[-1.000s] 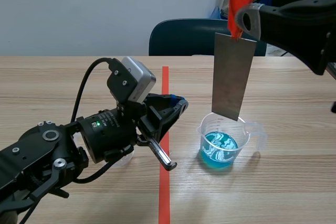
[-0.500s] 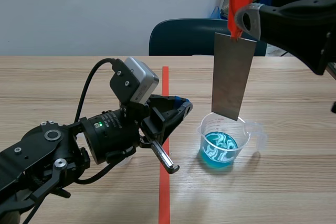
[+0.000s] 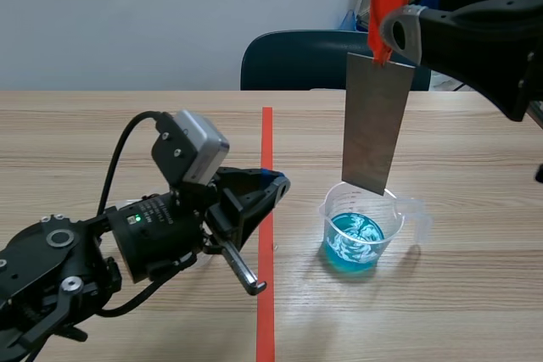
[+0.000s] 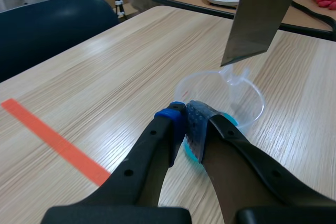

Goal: Do the redox reaction experiment

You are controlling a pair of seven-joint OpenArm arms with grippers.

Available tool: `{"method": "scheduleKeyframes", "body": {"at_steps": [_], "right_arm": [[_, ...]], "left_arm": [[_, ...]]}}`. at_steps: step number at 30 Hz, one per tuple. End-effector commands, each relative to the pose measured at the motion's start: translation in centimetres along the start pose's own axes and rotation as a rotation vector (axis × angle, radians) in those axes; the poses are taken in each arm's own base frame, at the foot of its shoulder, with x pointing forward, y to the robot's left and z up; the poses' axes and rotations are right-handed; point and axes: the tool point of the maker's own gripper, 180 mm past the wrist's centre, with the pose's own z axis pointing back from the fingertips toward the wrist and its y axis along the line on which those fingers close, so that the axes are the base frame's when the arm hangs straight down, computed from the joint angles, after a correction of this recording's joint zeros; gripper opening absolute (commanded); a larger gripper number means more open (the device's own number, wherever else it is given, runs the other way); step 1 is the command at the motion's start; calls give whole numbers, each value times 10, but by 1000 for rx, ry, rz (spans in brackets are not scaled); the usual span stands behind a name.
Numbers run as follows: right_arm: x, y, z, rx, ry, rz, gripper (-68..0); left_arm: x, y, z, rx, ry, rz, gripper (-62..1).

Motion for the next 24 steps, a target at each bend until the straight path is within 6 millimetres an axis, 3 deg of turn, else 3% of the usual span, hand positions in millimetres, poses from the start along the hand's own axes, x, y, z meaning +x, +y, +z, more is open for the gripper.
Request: {"method": "scheduleKeyframes", "body": {"at_steps": [1, 3, 14, 21, 24], "right_arm": [[8, -2, 1, 0, -27, 12, -669], [8, -2, 1, 0, -27, 12, -669], [8, -2, 1, 0, -27, 12, -669], [8, -2, 1, 0, -27, 12, -669], [8, -2, 1, 0, -27, 12, -669]], "left_arm": [[15, 5, 7, 14, -42, -17, -592], [17, 7, 16, 19, -34, -35, -581], [50, 4, 69, 5, -63, -146, -291], [57, 5, 105, 8, -76, -180, -278], [56, 8, 122, 23, -74, -192, -236]]}}
